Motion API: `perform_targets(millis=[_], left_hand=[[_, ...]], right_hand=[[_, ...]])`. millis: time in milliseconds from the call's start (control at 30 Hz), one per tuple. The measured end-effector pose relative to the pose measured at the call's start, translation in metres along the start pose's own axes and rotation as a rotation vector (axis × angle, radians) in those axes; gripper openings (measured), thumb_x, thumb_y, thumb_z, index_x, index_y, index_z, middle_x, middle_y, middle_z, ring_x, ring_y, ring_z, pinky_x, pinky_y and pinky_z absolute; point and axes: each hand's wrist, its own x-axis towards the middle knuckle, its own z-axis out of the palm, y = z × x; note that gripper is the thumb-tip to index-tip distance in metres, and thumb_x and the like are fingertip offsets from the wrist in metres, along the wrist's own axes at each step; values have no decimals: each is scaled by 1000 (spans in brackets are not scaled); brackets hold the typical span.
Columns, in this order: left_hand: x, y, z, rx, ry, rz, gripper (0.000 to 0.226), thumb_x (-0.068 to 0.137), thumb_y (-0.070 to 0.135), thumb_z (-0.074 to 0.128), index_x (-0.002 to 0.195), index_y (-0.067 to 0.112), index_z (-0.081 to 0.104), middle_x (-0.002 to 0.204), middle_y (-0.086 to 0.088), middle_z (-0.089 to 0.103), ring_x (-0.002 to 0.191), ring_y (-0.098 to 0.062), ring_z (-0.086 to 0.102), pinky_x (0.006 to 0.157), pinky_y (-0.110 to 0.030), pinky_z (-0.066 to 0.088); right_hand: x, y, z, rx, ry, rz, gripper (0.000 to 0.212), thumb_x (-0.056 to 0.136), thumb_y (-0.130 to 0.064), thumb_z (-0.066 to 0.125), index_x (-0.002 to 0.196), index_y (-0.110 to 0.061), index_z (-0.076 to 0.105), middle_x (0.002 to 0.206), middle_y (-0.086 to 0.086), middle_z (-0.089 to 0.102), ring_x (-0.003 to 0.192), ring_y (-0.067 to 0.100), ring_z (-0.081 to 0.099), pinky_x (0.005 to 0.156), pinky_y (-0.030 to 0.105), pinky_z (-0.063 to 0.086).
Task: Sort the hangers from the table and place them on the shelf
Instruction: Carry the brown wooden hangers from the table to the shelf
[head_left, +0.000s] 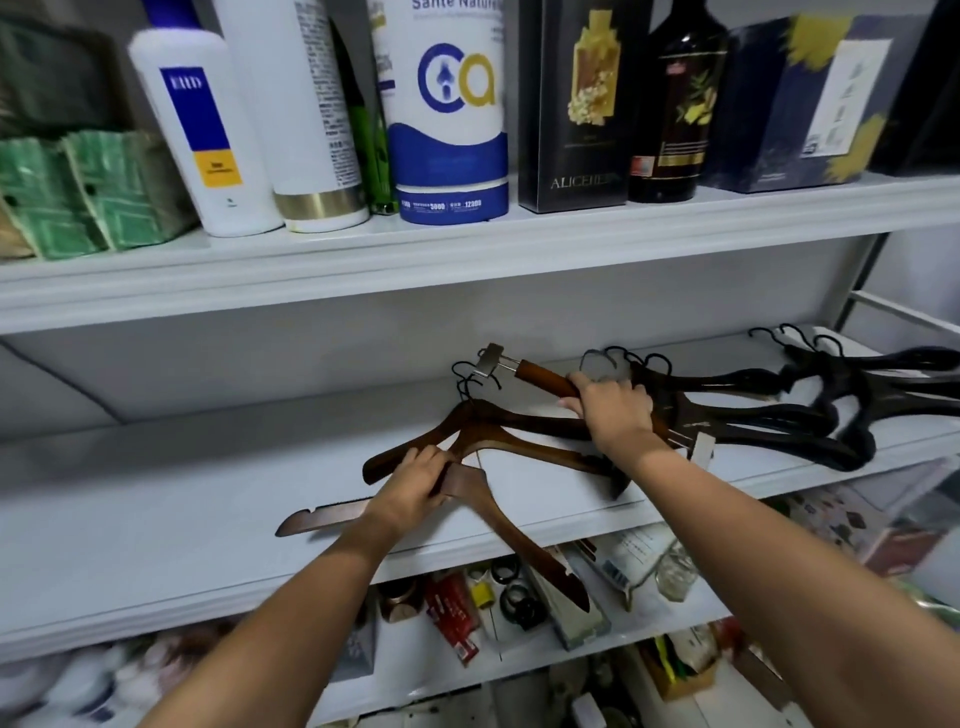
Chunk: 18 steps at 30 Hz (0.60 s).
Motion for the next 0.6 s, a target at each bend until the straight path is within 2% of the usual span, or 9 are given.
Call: perform_targets(millis=[100,200,333,467,600], left_hand=[[13,10,13,-15,-31,-34,53,88,16,60,137,13,39,135,-7,43,121,-24,37,105,-31,32],[30,19,25,-58,-51,-93,57,88,19,61,139,15,36,136,-7,41,124,-24,37,107,-33,33],[50,25,37,-169,-37,-240,55,88,29,61,137,19,38,130,-3,44,123,-21,40,108,-36,35],[66,27,45,-201,-71,-314,53,88,30,61,135,20,41,127,-3,46,121,-21,44,107,-38,39],[76,27,53,-155,-144,-330,60,89,31,60,141,20,34,133,-4,45,128,-23,41,108,-40,38]], right_hand=[[11,5,4,47,-1,-16,49,97,-50,34,135,-20,43,115,14,58,112,33,50,86,41,44],[23,16,12,-3,2,-75,50,98,-47,34,136,-16,43,123,16,54,116,32,48,90,40,43],[36,35,29,-15,22,-140,51,97,-49,36,131,-13,47,122,13,53,114,29,47,94,38,41],[48,48,43,75,19,-163,47,97,-44,42,133,-14,46,125,12,52,116,28,44,98,37,39],[56,51,51,176,-1,-196,45,97,-37,47,135,-13,44,127,11,51,119,27,42,100,35,37]])
